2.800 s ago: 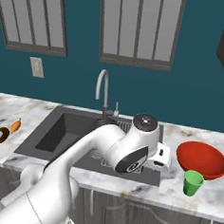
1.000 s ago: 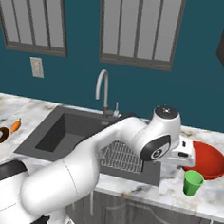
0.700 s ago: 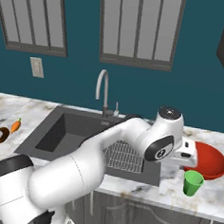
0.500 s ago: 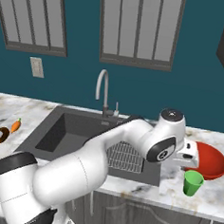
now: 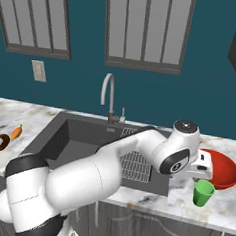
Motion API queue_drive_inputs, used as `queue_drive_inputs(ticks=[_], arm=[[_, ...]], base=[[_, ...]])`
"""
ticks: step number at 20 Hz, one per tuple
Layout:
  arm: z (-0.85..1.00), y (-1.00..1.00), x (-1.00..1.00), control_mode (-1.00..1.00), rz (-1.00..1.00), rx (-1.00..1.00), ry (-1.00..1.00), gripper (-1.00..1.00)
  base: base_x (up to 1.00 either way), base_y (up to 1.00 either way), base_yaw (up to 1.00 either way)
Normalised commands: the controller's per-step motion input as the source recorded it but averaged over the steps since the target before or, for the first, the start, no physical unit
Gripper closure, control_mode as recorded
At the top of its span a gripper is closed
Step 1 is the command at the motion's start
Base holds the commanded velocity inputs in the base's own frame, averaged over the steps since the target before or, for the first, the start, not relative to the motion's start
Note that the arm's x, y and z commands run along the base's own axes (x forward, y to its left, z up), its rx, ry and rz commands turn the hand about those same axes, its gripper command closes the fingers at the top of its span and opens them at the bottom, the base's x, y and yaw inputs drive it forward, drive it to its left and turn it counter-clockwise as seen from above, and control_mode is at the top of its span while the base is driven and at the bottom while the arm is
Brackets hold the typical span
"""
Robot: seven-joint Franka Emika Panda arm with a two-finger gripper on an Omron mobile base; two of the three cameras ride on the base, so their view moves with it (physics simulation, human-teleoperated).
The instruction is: Remove the carrot and banana from the sink. Then move the bowl and cup from the counter to the sink for washing.
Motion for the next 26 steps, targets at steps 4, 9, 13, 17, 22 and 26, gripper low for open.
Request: queue_drive_inputs(ticks=[4,9,13,17,22,26], arm=[[-0.13,-0.16,0.1,-1.0,0.01,0.0,0.0,-1.0],[-0.13,-0.12,0.03,-1.0,0.0,0.0,0.02,-1.0],[-0.12,-0.13,0.04,-1.0,0.0,0.0,0.02,-1.0],[-0.12,-0.08,0.06,-1.0,0.0,0.0,0.02,-1.0],[-0.11,-0.07,0.06,-1.0,0.0,0.0,0.03,-1.0],[-0.11,-0.07,0.06,-1.0,0.0,0.0,0.04,-1.0]], base=[[0.0,0.0,0.0],[0.0,0.0,0.0],[0.0,0.0,0.0],[0.0,0.0,0.0],[0.0,0.0,0.0],[0.0,0.0,0.0]])
